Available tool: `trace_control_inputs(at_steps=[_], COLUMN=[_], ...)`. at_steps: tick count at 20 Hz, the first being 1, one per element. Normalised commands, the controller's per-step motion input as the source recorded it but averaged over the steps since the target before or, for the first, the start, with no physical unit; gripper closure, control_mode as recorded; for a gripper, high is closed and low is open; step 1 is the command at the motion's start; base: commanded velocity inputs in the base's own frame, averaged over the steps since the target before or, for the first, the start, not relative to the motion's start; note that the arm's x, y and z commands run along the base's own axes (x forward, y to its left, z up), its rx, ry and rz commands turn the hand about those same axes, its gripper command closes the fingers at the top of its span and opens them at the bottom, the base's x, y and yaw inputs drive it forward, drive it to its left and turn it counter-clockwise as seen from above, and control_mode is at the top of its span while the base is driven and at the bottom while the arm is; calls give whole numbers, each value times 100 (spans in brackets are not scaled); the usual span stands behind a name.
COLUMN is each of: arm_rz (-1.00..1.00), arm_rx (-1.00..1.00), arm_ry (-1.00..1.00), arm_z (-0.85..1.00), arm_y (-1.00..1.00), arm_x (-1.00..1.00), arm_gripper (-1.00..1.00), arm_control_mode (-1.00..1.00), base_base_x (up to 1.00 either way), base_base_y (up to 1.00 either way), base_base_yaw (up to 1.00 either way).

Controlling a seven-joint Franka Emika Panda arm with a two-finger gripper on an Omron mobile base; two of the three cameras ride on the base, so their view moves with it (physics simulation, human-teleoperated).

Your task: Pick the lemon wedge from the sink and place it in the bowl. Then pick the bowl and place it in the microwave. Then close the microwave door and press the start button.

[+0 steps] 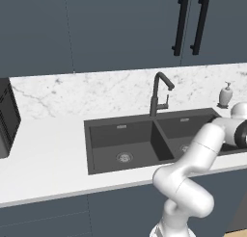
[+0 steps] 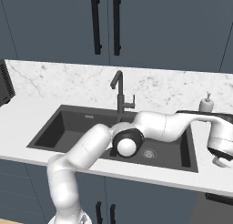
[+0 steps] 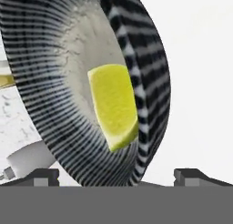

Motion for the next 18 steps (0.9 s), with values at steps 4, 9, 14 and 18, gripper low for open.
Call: trace_control_inputs(at_steps=[4,9,14,18], arm_rz=[0,0,0,0], arm_rx=[2,3,0,0], arm_ry=[-1,2,6,6], arm_z=[-3,-26,-21,-17], arm_y=[-14,0,0,0], arm_x=[-47,-25,1,0], arm_gripper=[-100,-100,-100,-100], arm_control_mode=[-100,-100,-100,-100], base_base_x=[0,0,0,0], base_base_y=[0,0,0,0], base_base_yaw=[0,0,0,0])
